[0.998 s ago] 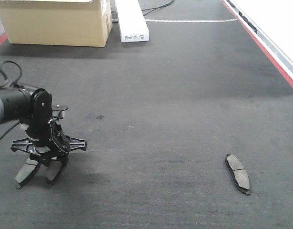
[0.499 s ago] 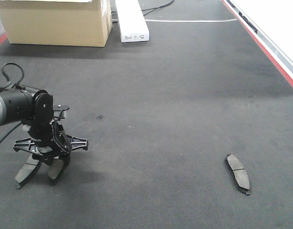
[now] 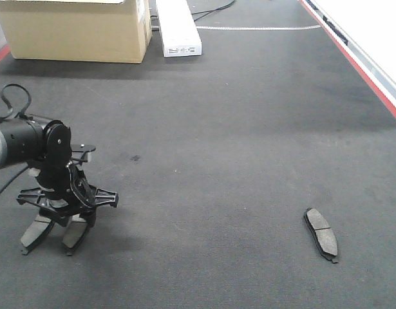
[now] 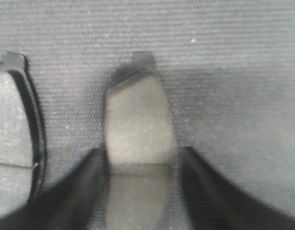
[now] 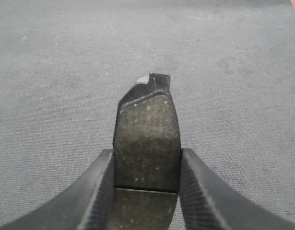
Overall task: Move and align brake pads A on conveyor
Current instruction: 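Lower the left gripper's brake pad beside the nearer pad on the belt, then open the left gripper and lift it away from the placed pad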
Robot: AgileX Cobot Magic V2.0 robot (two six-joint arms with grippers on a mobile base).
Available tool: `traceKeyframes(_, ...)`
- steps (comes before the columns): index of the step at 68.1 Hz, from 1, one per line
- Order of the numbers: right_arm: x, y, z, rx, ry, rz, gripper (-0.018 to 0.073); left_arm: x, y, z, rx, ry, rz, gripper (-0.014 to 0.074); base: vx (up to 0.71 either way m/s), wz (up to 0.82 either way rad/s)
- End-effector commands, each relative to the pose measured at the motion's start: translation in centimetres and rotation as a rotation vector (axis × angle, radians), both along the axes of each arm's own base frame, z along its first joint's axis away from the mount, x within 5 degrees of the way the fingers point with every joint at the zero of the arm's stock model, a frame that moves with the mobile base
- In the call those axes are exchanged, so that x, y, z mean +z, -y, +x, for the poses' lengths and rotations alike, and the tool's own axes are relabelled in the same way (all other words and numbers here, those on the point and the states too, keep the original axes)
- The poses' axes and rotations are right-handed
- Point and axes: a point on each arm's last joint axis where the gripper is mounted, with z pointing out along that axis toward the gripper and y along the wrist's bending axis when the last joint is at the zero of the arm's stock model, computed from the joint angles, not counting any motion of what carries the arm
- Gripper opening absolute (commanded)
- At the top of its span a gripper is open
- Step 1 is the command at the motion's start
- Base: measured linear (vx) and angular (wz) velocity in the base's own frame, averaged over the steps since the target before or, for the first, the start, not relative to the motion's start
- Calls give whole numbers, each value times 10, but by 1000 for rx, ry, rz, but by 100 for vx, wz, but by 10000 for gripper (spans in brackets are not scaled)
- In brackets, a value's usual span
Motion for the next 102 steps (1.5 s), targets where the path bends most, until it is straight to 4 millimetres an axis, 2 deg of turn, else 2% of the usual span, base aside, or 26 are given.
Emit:
traceKeyframes(1, 15, 1, 4, -11, 101, -3, -12, 36, 1, 1, -2, 122, -36, 505, 0, 0)
traceKeyframes(7, 15, 1, 4, -11, 101, -3, -12, 46, 0, 0, -3, 162, -46, 549, 0, 0)
traceKeyframes(17, 15, 1, 4, -11, 101, -3, -12, 69, 0, -3, -19, 258, -64, 557, 0, 0)
traceKeyframes(31, 15, 1, 4, -12, 102, -3, -12, 125, -5, -19, -104, 474, -83, 550, 0, 0)
traceKeyframes(41, 15, 1, 4, -12, 102, -3, -12, 174, -12, -44, -115, 650, -99, 519, 0, 0)
traceKeyframes(51, 15, 1, 4, -12, 102, -3, -12, 221, -24, -77, -127, 832, -85, 470, 0, 0)
traceKeyframes(58, 15, 1, 4, -12, 102, -3, -12, 245, -33, -105, -133, 944, -75, 426, 0, 0)
traceKeyframes(63, 15, 1, 4, -11, 102, -3, -12, 252, -38, -124, -136, 1008, -76, 393, 0, 0)
traceKeyframes(71, 15, 1, 4, -11, 102, -3, -12, 250, -46, -157, -143, 1092, -78, 327, 0, 0)
traceKeyframes(73, 15, 1, 4, -11, 102, -3, -12, 248, -49, -171, -144, 1120, -84, 305, 0, 0)
traceKeyframes(75, 15, 1, 4, -11, 102, -3, -12, 238, -53, -186, -146, 1133, -87, 270, 0, 0)
traceKeyframes(89, 15, 1, 4, -11, 102, -3, -12, 207, -66, -238, -147, 1190, -96, 176, 0, 0)
traceKeyframes(102, 15, 1, 4, -11, 102, -3, -12, 190, -76, -279, -140, 1272, -108, 100, 0, 0)
